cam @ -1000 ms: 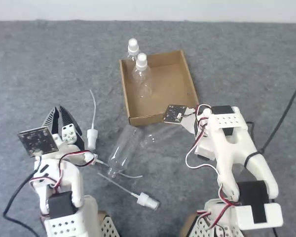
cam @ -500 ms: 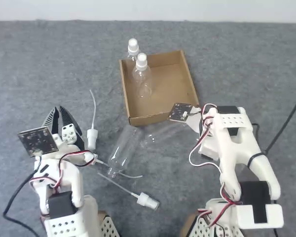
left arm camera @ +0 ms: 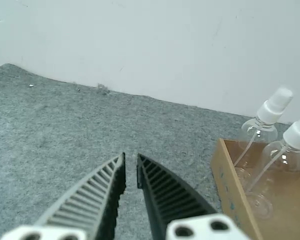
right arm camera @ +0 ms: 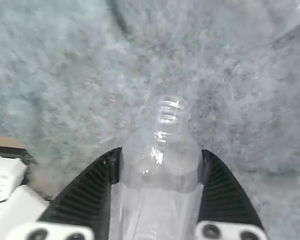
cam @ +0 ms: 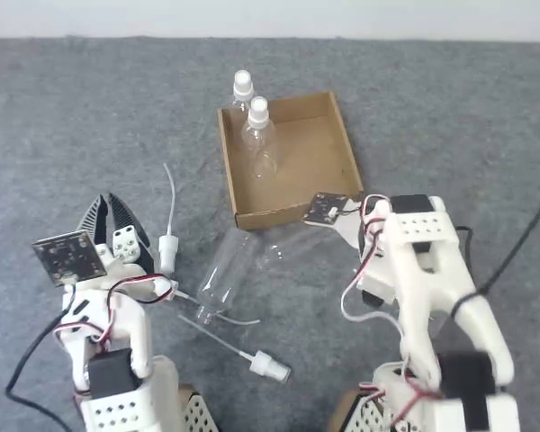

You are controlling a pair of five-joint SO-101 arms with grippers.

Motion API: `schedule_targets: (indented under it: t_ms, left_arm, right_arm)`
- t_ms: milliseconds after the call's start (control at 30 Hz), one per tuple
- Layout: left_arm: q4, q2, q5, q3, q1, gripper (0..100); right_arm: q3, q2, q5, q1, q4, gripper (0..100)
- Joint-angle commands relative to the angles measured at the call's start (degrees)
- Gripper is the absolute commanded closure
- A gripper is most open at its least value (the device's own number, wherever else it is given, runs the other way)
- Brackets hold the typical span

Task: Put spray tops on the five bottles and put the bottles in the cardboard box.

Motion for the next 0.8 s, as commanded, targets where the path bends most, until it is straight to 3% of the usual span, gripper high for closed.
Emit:
schedule_targets:
  t_ms: [0,233,767]
  left_arm:
    - [-1.85,-0.44,0.18,-0.48,-0.26,96]
    - [-1.85,-0.44,0.18,-0.48,-0.26,96]
    - [-1.85,-0.44,0.18,-0.48,-0.26,96]
  right_arm:
    - [-1.49,-10.59,-5.63,-4.44,4.79,87.6]
    - [-1.49,-23.69,-17.41,-16.22,10.68,87.7]
    - [-3.69,-37.05,-31.56,-27.82,4.09,96.2]
